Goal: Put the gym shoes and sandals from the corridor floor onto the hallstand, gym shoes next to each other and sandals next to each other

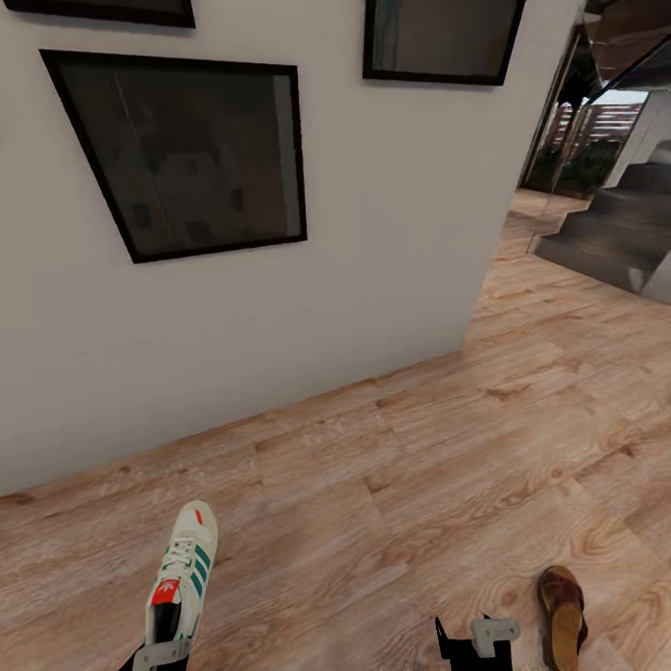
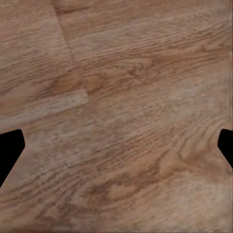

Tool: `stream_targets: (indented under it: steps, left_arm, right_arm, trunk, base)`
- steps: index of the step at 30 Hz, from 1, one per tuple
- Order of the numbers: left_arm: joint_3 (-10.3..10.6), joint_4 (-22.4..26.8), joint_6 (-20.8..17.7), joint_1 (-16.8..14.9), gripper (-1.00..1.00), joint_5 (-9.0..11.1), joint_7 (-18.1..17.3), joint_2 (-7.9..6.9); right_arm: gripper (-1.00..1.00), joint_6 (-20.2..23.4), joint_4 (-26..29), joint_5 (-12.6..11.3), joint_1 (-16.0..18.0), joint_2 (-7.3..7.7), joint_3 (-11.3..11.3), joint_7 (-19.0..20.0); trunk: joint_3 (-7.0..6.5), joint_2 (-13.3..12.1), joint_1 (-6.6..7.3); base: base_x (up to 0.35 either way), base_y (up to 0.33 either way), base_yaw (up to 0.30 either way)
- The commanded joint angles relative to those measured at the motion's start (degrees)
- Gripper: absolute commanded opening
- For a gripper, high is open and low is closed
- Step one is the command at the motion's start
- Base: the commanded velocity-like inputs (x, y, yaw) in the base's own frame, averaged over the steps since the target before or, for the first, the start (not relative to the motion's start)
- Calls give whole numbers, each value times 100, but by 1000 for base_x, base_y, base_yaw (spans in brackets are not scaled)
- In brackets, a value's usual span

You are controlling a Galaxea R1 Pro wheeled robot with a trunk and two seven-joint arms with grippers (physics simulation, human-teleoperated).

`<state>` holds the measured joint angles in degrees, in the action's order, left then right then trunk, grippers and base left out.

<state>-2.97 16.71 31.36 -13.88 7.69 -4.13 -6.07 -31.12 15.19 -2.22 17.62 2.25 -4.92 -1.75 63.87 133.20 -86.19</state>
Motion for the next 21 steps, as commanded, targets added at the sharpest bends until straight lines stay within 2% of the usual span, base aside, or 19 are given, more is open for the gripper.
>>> stream_targets:
  steps: [1, 21]
  left_arm:
    - [-20, -1, 11, -1, -100, 43, -44, 1]
    - [-20, -1, 11, -1, -100, 48, -44, 1]
  right_arm:
    - [100, -17, -7, -24, 5, 4, -44, -18]
    - [100, -17, -4, -24, 5, 4, -44, -18]
  trunk:
    - [4, 2, 1]
    - [4, 2, 1]
  base:
    - [0, 0, -300]
    - [0, 0, -300]
